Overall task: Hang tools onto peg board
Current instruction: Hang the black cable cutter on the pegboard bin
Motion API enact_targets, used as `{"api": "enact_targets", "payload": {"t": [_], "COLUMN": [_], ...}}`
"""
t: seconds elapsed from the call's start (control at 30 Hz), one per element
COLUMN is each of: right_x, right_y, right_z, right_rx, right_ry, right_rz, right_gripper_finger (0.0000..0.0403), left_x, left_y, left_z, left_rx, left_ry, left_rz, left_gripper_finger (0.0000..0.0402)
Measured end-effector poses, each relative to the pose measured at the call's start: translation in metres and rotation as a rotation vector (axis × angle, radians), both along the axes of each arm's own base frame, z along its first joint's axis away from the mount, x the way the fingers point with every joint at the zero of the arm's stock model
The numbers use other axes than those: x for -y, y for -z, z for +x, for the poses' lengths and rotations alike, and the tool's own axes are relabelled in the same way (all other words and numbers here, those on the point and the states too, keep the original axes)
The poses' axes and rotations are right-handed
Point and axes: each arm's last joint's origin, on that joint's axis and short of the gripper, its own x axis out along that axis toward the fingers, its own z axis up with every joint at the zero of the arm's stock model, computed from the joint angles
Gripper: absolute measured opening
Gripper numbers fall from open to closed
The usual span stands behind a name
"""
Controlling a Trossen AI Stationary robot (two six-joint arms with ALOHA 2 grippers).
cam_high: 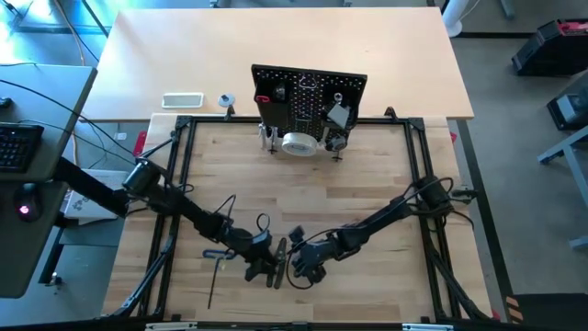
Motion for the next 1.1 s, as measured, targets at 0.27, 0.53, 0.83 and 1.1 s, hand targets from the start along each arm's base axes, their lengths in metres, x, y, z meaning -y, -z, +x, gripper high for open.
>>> {"api": "enact_targets", "payload": {"t": [0.27, 0.53, 0.83, 1.1], "right_x": [-0.003, 0.003, 0.004, 0.0], "right_y": [0.008, 0.012, 0.012, 0.01], "right_z": [0.01, 0.013, 0.013, 0.016], "right_rx": [0.07, 0.092, 0.093, 0.122], "right_ry": [0.031, 0.146, 0.161, 0.051], "right_rz": [-0.083, -0.135, -0.146, -0.104], "right_gripper_finger": [0.0165, 0.0165, 0.0165, 0.0165], "left_x": [0.009, 0.007, 0.004, 0.015], "left_y": [0.0, -0.007, -0.059, -0.052], "left_z": [0.021, 0.02, -0.011, -0.039], "left_rx": [0.019, -0.041, -0.092, -0.295], "left_ry": [-0.023, -0.006, -0.025, -0.154], "left_rz": [0.017, 0.047, 0.194, 0.219], "left_gripper_finger": [0.0179, 0.0177, 0.015, 0.0151]}}
